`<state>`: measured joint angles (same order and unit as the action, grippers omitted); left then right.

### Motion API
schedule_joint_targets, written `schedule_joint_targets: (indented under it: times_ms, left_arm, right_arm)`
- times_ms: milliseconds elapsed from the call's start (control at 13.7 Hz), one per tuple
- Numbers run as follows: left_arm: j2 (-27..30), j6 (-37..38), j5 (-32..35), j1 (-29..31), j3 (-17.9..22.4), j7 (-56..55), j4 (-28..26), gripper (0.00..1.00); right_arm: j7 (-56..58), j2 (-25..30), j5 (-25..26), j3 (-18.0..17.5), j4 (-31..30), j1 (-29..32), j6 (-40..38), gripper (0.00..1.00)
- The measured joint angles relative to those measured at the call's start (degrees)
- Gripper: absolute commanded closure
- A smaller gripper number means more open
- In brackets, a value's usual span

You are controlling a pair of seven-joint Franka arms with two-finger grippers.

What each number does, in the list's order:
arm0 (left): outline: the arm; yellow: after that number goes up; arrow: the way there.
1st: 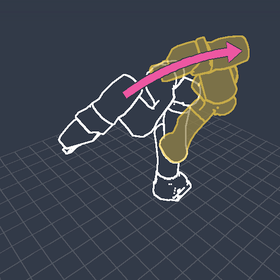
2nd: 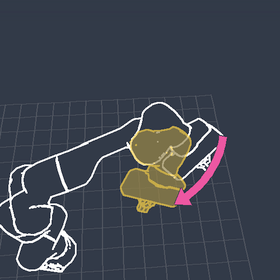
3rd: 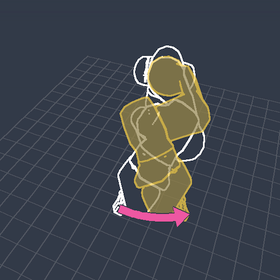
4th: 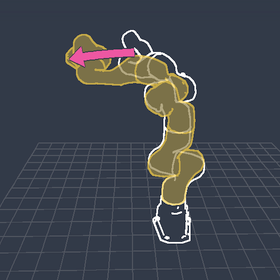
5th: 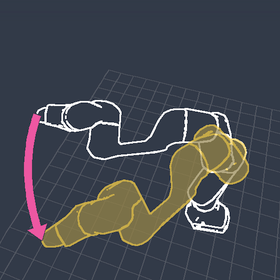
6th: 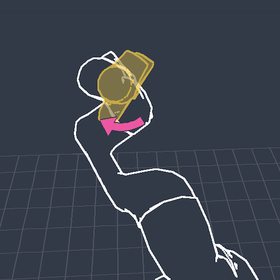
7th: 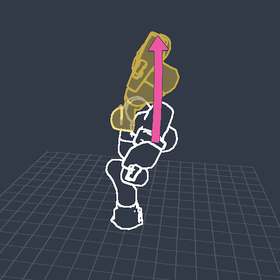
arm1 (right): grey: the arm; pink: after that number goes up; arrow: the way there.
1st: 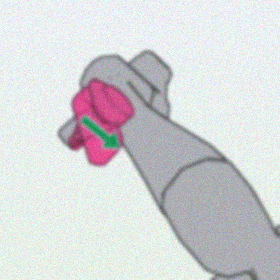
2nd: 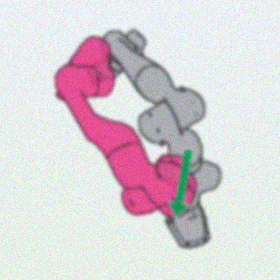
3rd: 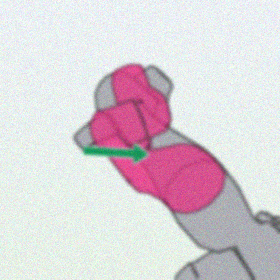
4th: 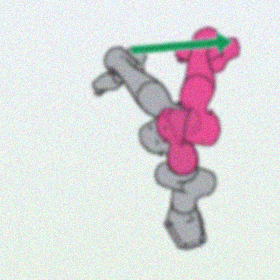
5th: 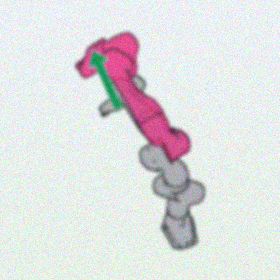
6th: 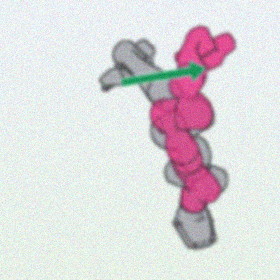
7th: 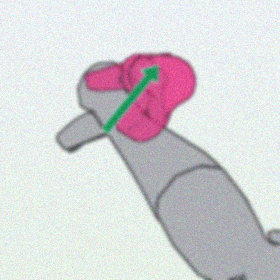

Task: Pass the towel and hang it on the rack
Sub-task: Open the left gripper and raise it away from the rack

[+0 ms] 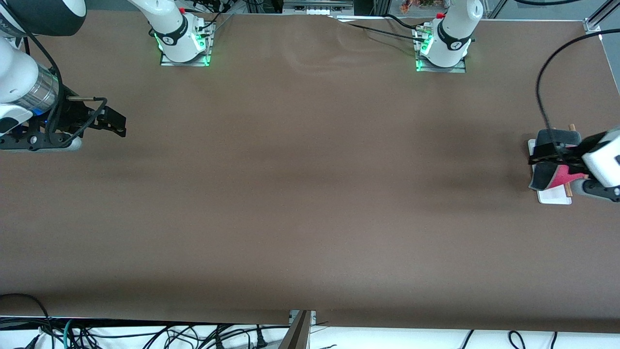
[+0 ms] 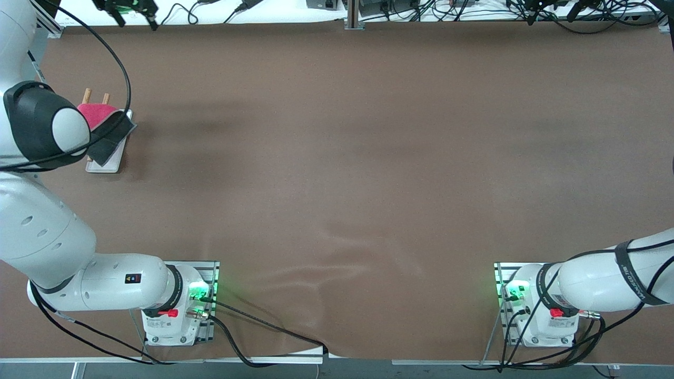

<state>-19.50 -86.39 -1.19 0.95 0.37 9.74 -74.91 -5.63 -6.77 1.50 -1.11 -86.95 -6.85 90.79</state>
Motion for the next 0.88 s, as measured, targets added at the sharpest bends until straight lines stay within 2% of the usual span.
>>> schedule_joint_targets:
  times_ms: [292, 438, 584, 876]
  left_arm:
    - [10.1, -10.7, 0.0, -0.6, -5.3, -8.2, -16.2, 0.0]
    - [14.1, -13.1, 0.0, -0.6, -6.2, -10.3, -21.7, 0.0]
    - [15.9, -13.6, 0.0, -0.3, -6.2, -10.7, -23.7, 0.0]
    - [17.0, -13.3, 0.0, 1.1, -5.9, -10.7, -23.4, 0.0]
  right_arm:
    - [0.0, 0.0, 0.0, 0.0, 0.0, 0.0, 0.0, 0.0]
    - [0.0, 0.0, 0.0, -0.1, 0.0, 0.0, 0.0, 0.0]
    - [0.0, 0.0, 0.0, -0.1, 0.0, 0.0, 0.0, 0.0]
    - [0.0, 0.0, 0.0, -0.1, 0.0, 0.0, 0.0, 0.0]
